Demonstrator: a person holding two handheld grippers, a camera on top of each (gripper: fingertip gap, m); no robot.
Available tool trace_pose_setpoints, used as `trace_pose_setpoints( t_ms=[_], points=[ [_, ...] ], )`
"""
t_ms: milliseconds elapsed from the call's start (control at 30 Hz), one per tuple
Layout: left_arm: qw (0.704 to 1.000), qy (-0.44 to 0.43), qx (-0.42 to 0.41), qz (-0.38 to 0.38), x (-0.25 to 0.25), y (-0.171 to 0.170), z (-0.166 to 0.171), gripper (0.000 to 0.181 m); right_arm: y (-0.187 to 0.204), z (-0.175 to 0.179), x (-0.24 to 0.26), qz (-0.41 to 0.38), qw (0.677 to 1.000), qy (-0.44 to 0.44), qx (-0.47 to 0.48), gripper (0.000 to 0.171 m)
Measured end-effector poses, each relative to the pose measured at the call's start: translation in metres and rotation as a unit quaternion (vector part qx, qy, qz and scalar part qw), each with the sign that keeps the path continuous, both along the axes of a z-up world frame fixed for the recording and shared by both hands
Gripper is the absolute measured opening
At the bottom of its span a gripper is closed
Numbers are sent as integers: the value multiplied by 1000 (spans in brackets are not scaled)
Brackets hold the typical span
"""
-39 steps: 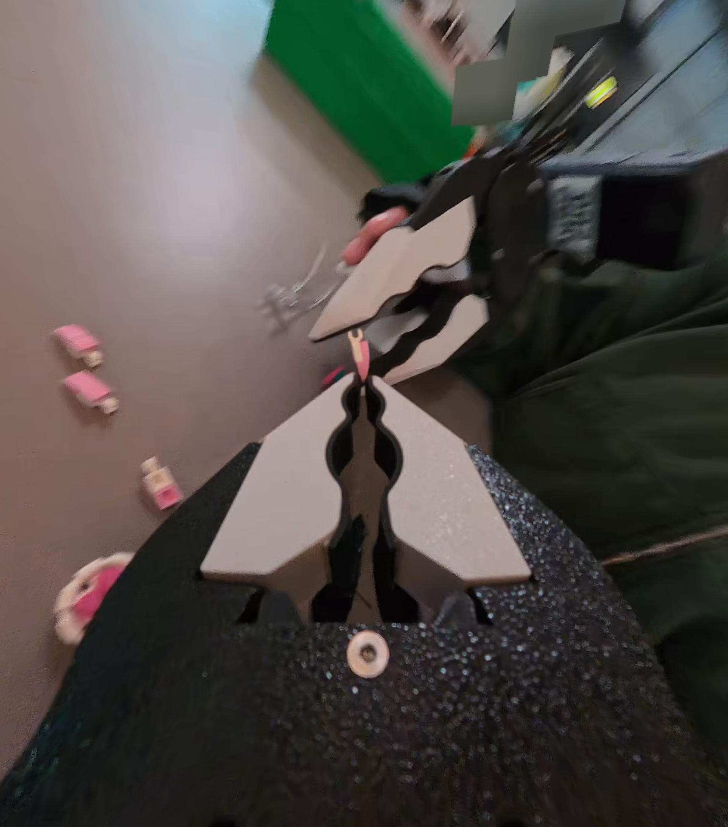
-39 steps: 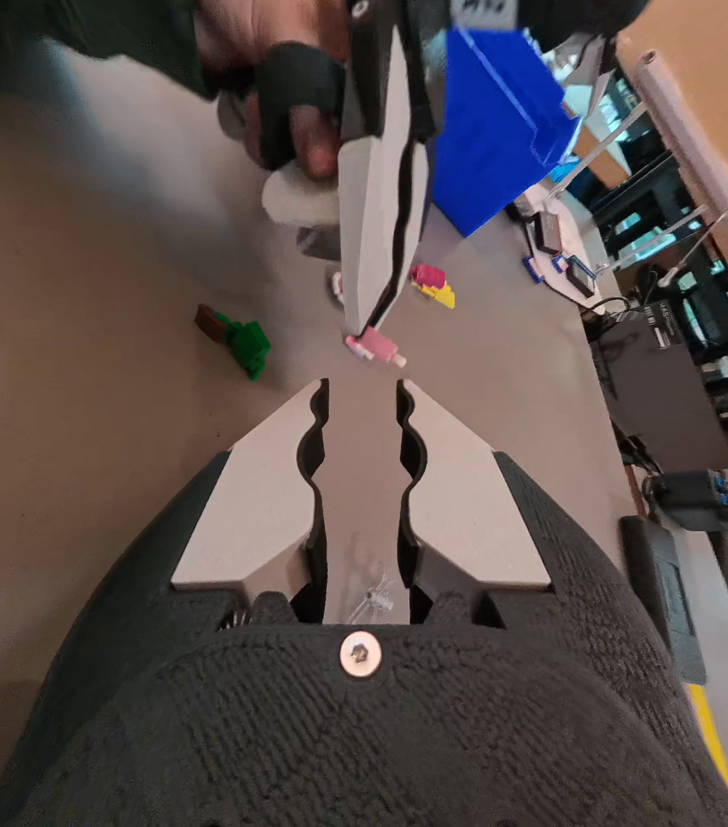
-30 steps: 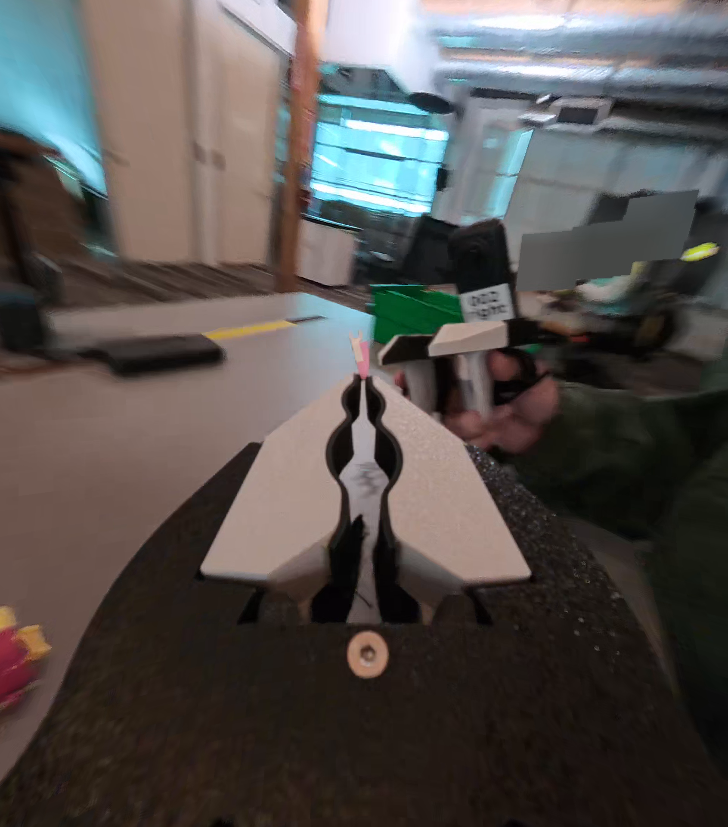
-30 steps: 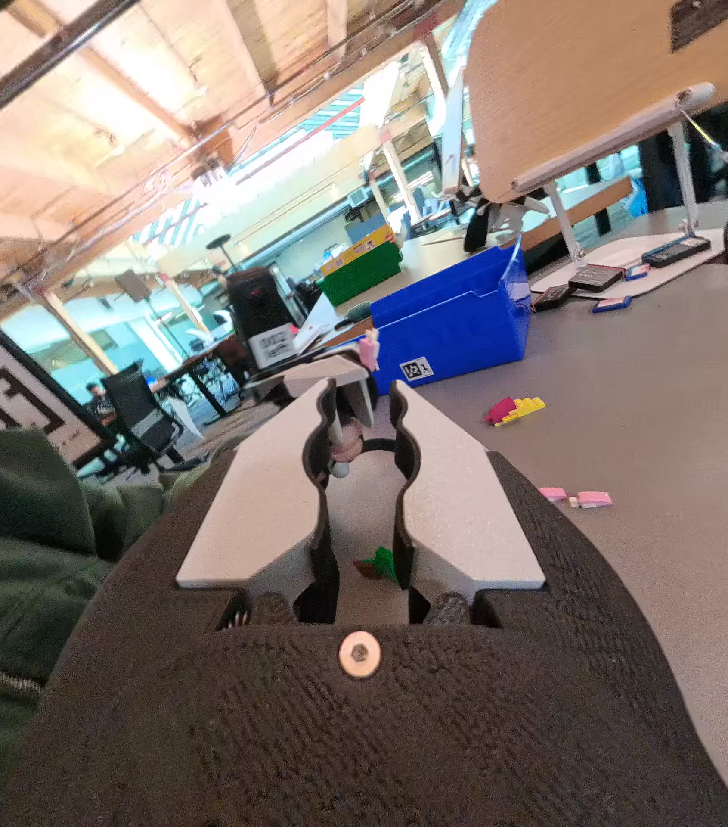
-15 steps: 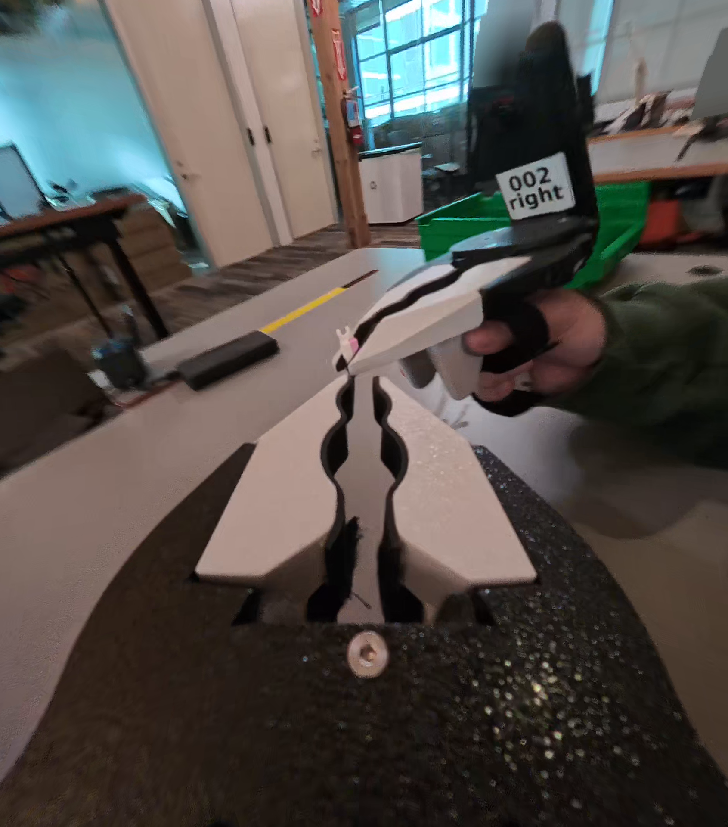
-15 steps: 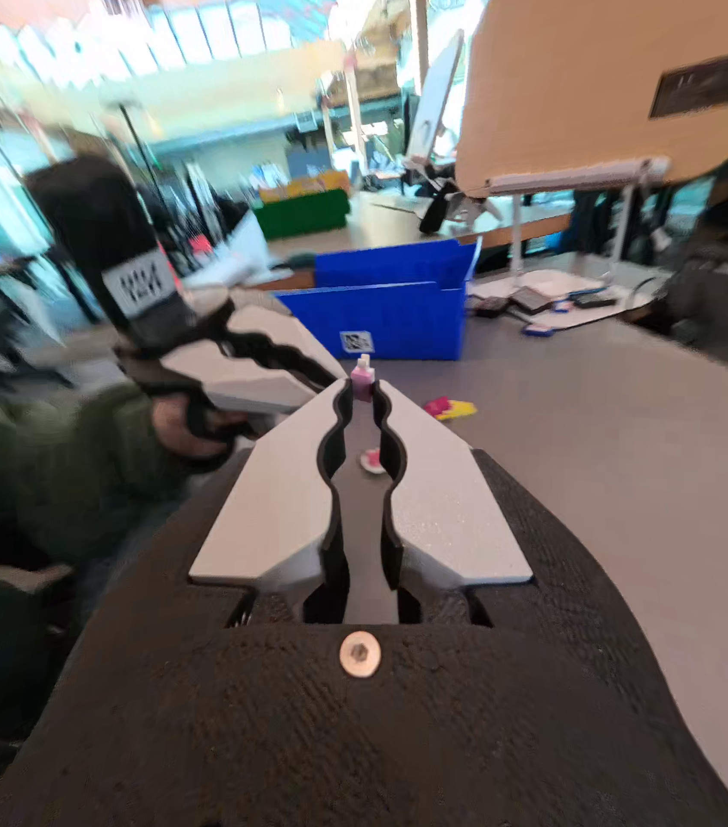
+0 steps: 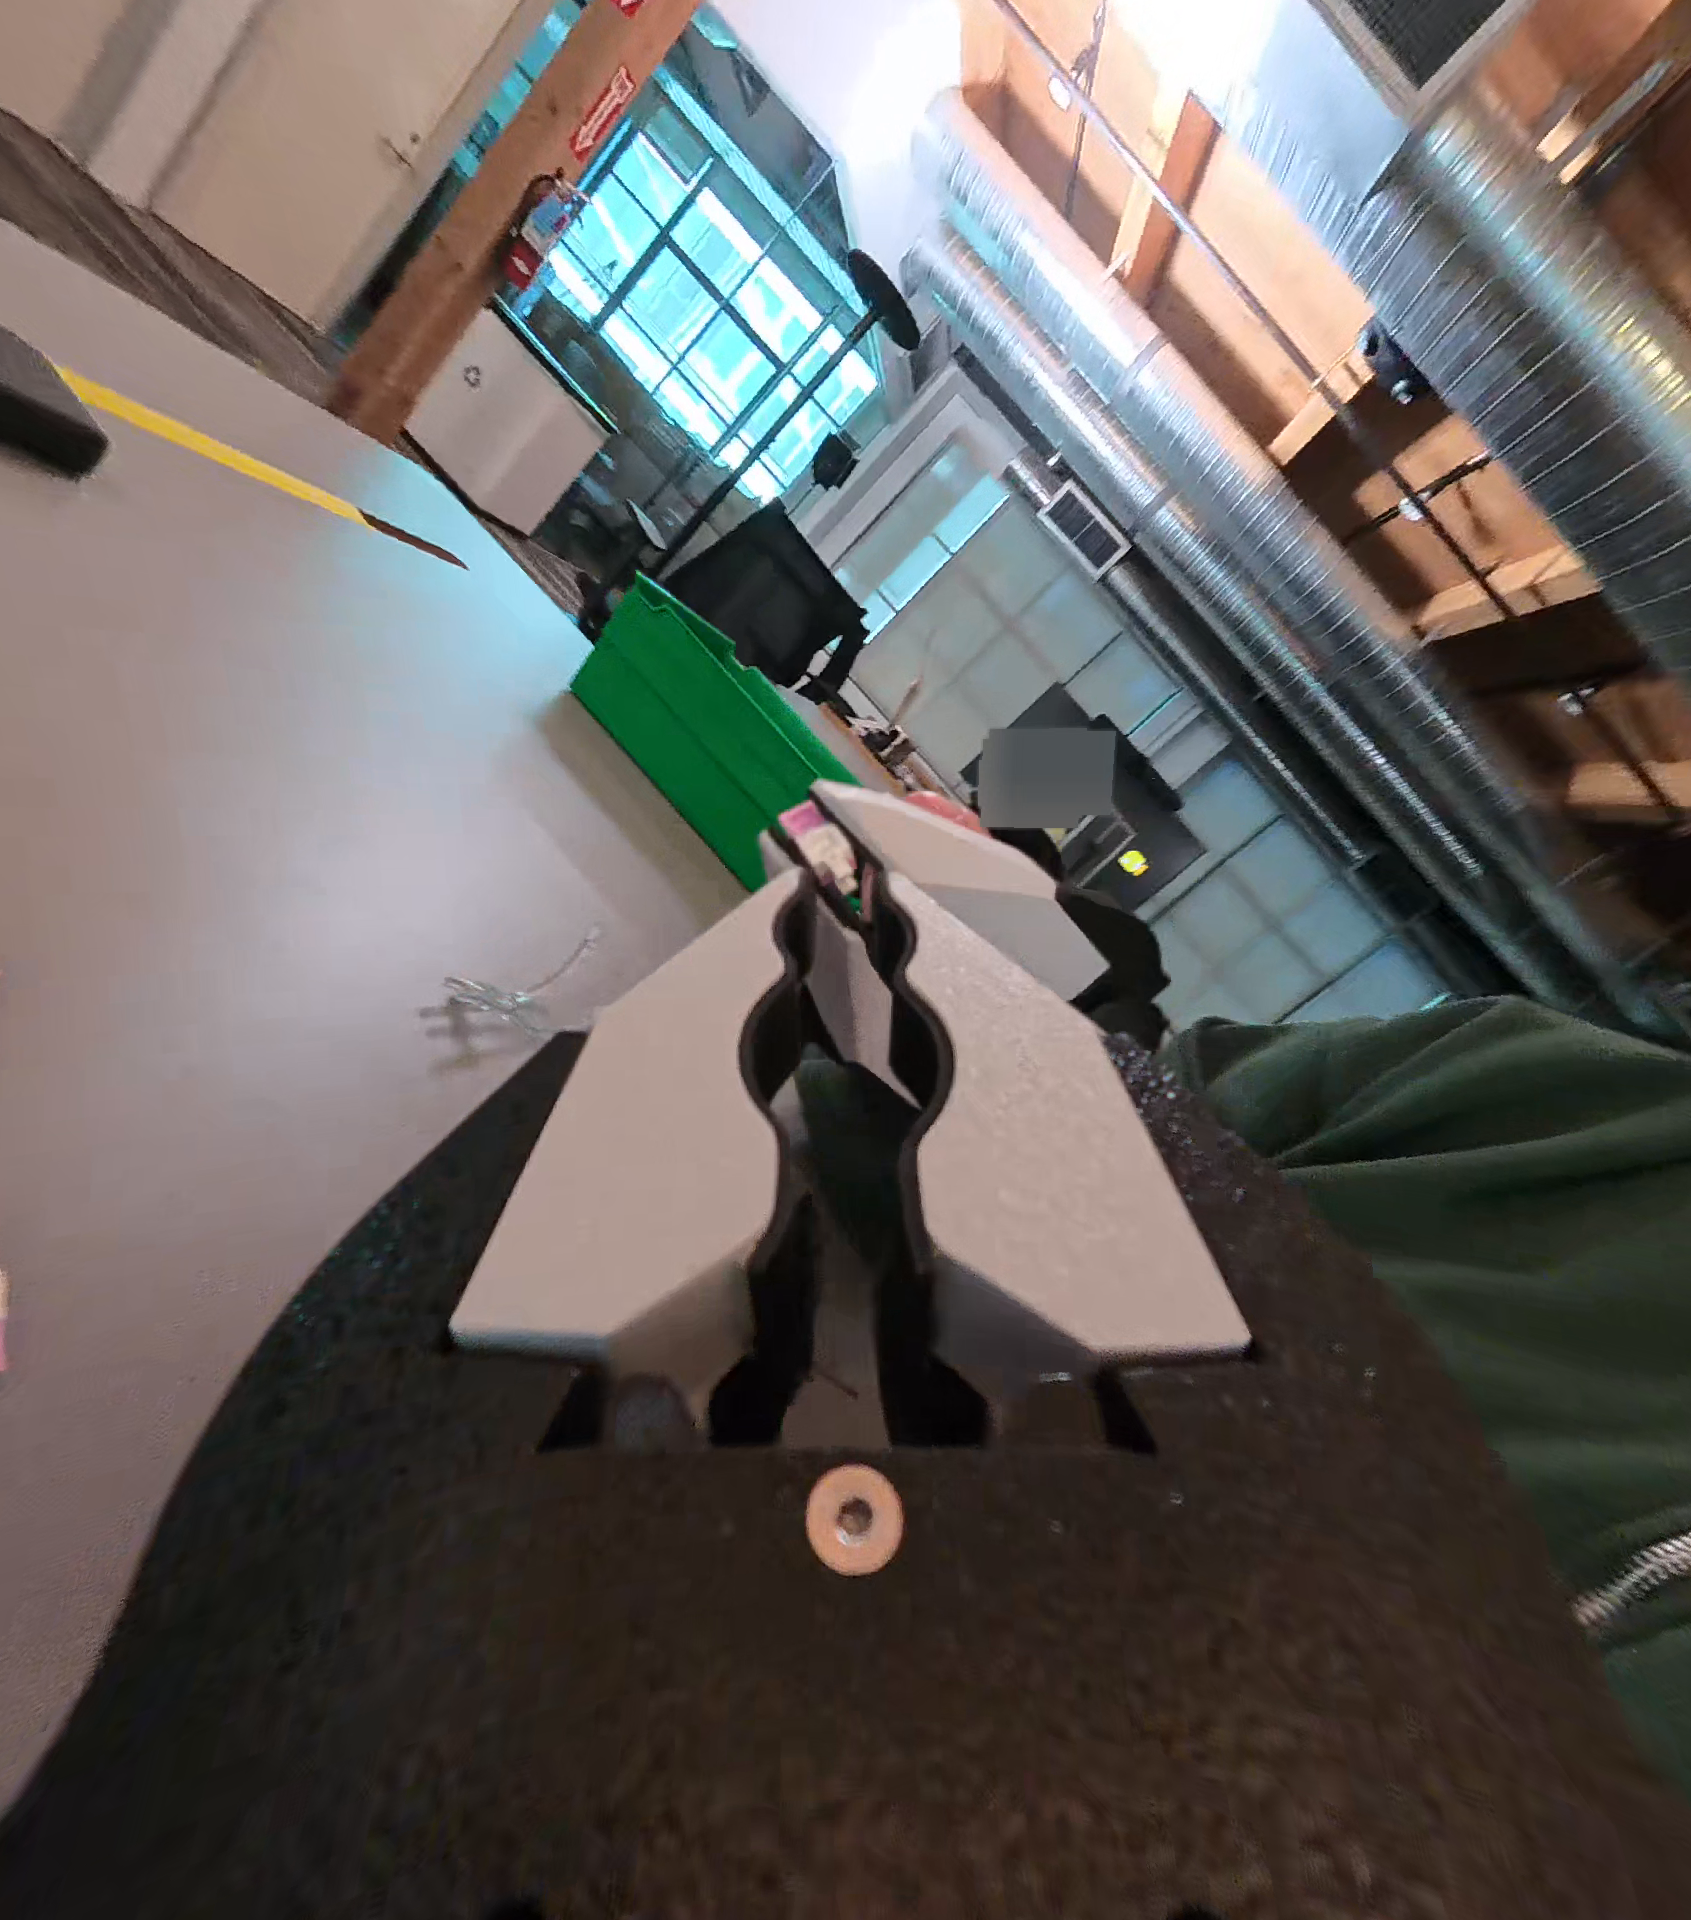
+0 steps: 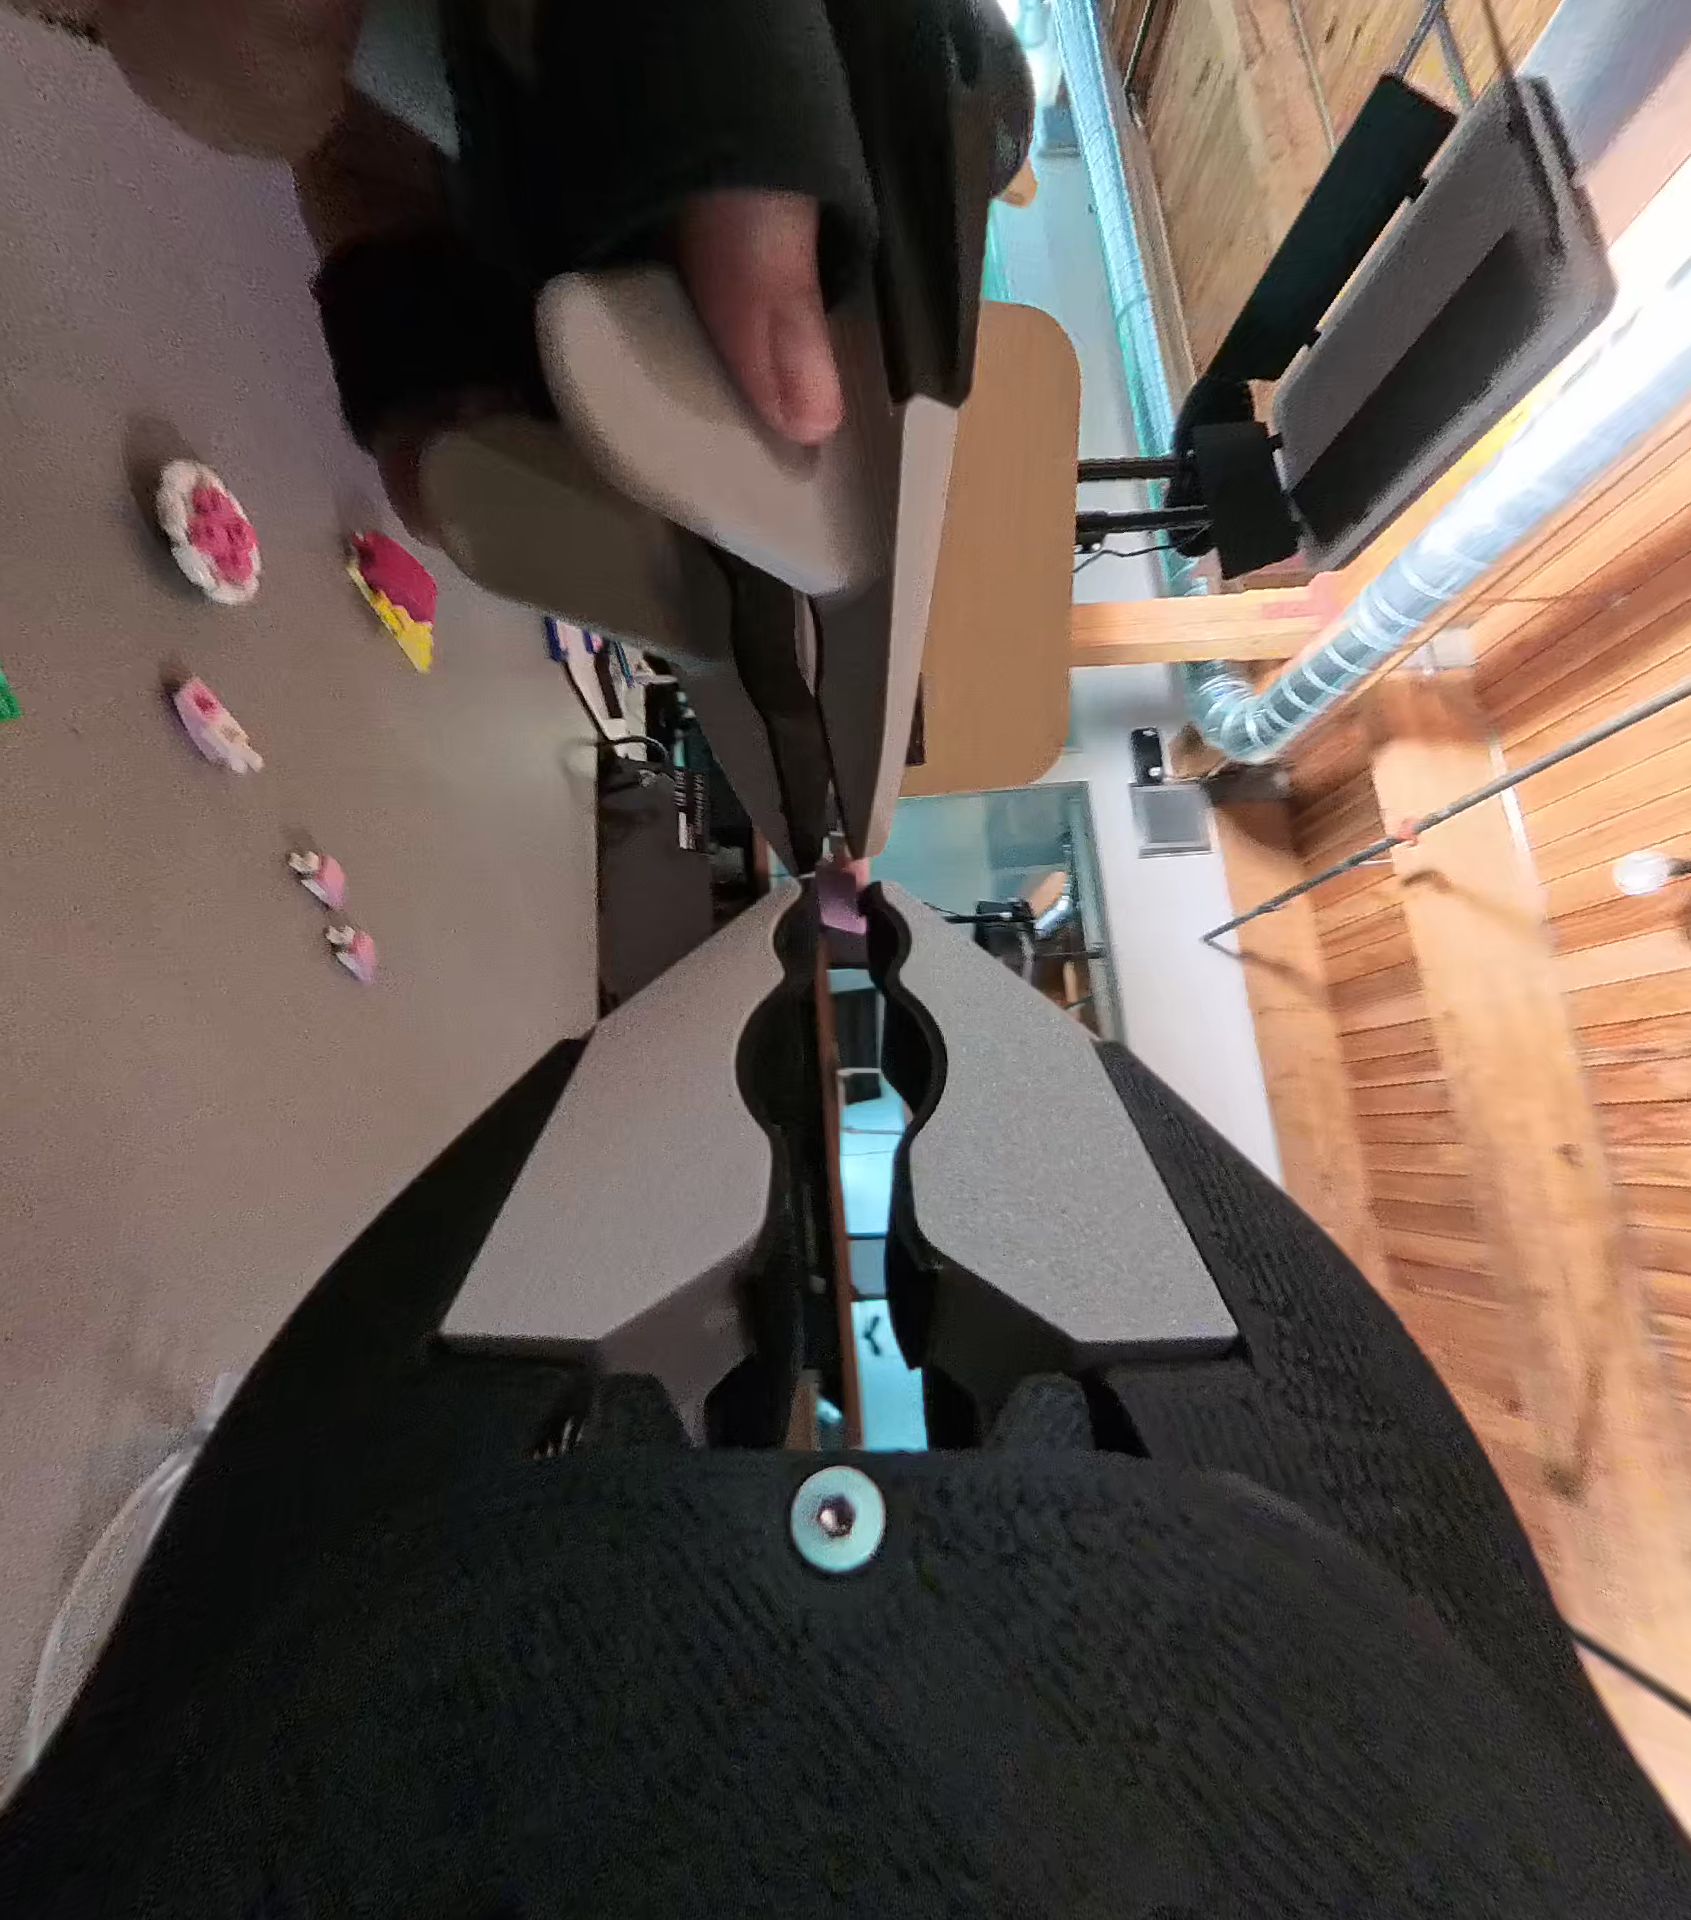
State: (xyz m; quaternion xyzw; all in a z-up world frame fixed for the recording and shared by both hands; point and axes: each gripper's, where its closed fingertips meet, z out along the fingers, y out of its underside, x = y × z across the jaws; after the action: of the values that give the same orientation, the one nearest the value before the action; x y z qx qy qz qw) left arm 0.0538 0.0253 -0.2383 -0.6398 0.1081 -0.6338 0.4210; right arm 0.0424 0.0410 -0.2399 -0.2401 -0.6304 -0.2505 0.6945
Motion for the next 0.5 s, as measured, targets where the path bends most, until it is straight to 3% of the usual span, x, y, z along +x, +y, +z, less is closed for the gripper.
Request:
trace_pose_setpoints(
  t_ms=[300, 500],
  points=[
    [992, -101, -57, -46, -1, -1, 2, 6, -3, 2, 2, -6, 998, -20, 66, 6],
    [993, -93, -62, -42, 0, 1, -2, 5, -3, -1, 2, -12, 995, -36, 89, 6]
  ],
)
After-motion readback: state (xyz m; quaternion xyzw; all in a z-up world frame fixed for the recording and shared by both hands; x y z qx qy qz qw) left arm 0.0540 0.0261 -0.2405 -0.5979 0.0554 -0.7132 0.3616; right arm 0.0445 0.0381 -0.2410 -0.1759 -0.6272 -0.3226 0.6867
